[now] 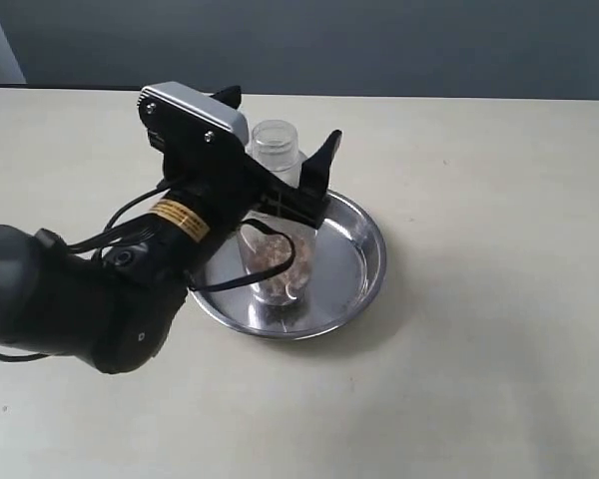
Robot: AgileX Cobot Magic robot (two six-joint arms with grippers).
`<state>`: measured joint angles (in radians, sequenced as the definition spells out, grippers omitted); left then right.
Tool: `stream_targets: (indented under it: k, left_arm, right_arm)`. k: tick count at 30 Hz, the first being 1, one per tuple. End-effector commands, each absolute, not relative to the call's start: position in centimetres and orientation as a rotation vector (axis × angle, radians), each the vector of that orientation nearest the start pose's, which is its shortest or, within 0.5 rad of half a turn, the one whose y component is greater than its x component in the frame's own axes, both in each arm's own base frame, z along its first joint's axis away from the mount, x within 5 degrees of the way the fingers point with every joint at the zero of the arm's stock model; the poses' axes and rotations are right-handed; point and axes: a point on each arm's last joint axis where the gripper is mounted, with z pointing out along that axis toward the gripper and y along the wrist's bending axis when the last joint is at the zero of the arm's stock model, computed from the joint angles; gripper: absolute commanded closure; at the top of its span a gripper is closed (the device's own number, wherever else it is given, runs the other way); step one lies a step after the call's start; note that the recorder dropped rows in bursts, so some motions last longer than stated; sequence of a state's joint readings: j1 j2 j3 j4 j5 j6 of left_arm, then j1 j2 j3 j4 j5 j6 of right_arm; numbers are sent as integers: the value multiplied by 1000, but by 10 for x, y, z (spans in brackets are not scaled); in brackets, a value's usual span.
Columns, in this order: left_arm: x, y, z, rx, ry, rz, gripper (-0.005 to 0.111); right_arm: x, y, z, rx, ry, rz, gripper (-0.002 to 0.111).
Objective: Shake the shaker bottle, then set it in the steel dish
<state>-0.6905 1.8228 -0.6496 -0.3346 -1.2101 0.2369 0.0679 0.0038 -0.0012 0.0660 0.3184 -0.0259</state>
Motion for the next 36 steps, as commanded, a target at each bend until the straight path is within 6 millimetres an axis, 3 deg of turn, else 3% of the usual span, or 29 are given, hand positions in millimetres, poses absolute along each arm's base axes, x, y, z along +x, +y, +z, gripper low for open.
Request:
stream_targets:
  k: [1,9,12,21,26,32,36]
  left_arm:
    - [270,-185,200,333,1383,-206,2]
    - [263,-178,234,343,1277,-149,3]
    - [259,-177,243,372,1304,-147,15]
    - [241,-173,269,487,1409,-217,106]
    - [236,-158,286,321,1428,-241,106]
    - [236,-138,292,31,1495,-266,106]
    - [234,-131,295,45,1497,-168,106]
  right_arm:
    - [54,6,186,-44,1788,93,109]
    - [54,6,186,-44,1788,93,109]
    - [54,6,186,-44,1788,93,109]
    - [54,6,186,-44,1788,93,109]
    - [54,6,186,-44,1790,93,109]
    - [54,6,186,-44,1790,93,109]
    - [54,6,186,-44,1790,93,109]
